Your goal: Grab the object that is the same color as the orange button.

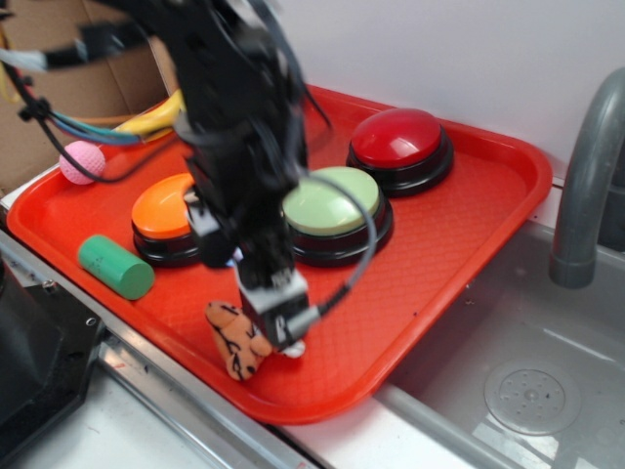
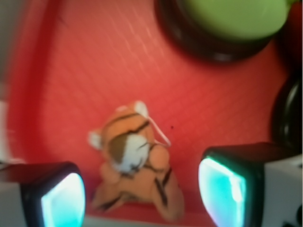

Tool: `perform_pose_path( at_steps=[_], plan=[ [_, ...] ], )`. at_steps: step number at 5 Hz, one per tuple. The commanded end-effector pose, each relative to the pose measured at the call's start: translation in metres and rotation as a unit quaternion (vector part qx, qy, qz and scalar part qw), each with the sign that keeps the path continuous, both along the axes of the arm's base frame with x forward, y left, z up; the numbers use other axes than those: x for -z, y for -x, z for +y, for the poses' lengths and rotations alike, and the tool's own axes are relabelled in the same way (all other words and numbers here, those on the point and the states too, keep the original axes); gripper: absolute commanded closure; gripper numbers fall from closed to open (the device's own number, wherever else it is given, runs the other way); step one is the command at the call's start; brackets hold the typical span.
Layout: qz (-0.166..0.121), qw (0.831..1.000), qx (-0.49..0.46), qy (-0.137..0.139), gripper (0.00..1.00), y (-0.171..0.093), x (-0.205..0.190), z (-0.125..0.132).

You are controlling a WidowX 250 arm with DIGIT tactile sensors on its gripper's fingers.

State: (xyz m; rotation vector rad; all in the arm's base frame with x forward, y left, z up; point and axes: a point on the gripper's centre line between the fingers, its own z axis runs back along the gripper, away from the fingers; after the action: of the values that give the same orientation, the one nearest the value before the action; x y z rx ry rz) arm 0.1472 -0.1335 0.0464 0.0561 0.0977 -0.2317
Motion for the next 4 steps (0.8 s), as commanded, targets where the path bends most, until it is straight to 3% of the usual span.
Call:
perform_pose_path(
  at_steps=[1,2,3,4],
  plan=[
    [-0.006,0.999,0.014,0.032,0.00,0.0006,0.0211,-0.0084],
    [-0.014,0.999,0.008,0.033,0.00,0.0009,0.0223,-0.0085],
    [-0.017,1.000,0.007,0.023,1.00,-0.0008,0.0191,-0.0095],
    [-0.014,1.000,0.000,0.021,1.00,-0.0022,0.0202,-0.0073]
  ],
)
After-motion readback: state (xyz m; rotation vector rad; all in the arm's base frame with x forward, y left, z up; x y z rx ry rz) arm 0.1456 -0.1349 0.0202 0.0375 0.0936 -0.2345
